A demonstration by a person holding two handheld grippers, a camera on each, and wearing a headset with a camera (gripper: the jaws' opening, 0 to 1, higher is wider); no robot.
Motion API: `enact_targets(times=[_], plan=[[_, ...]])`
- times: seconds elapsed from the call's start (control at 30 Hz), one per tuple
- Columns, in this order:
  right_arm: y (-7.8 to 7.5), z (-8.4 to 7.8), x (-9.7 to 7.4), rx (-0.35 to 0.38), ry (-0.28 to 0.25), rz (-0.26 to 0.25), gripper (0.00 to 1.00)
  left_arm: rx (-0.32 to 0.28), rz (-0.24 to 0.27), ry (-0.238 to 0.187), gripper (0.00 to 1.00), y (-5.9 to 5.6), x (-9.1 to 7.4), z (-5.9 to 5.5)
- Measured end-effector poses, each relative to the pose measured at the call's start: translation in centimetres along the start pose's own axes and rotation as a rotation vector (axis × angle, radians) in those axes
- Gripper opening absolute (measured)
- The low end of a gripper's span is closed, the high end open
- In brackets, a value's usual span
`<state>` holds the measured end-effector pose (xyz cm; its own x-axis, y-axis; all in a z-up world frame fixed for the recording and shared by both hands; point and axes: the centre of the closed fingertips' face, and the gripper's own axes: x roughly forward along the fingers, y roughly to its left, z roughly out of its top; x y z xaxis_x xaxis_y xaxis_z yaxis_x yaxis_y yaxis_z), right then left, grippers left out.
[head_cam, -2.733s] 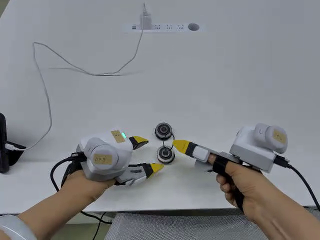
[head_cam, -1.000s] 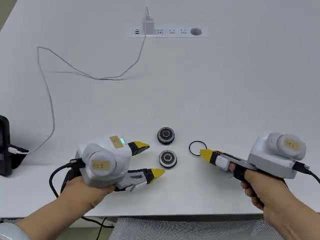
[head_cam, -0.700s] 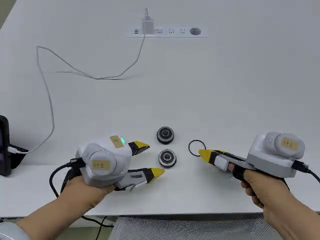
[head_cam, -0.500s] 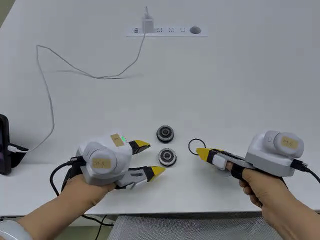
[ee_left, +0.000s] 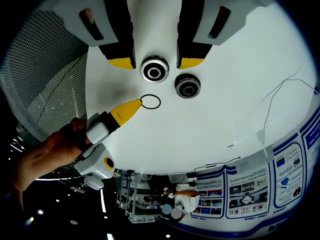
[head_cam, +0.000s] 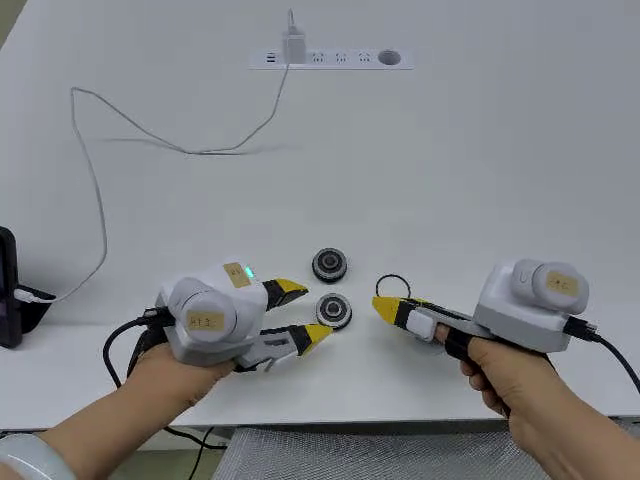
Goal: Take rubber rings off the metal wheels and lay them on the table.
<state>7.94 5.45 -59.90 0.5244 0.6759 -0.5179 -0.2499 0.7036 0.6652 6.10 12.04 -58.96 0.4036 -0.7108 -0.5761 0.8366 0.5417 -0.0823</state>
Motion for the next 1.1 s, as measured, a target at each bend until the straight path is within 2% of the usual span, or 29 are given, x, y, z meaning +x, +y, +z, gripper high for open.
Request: enact_targets(times=[0.4,0.6,0.87,1.1], plan=[[1.7,-1.1,0.6,-0.001,0.025,0.038,0.18,0.003,-0.014,-0.006,0.29,-0.3,0.6,0.6],[2.0,-1.4,0.7,0.002,0.03,0.047,0.18,0.012,-0.018,0.0,0.28,-0.5,0.9,0.7],[2.3,-1.6,0.7,0.005,0.031,0.054,0.17,0.032,-0.018,0.006,0.2,-0.5,1.3,0.9],[2.1,-1.5,0.6,0.01,0.029,0.051,0.17,0.06,-0.017,0.029,0.18,-0.5,1.7,0.8]])
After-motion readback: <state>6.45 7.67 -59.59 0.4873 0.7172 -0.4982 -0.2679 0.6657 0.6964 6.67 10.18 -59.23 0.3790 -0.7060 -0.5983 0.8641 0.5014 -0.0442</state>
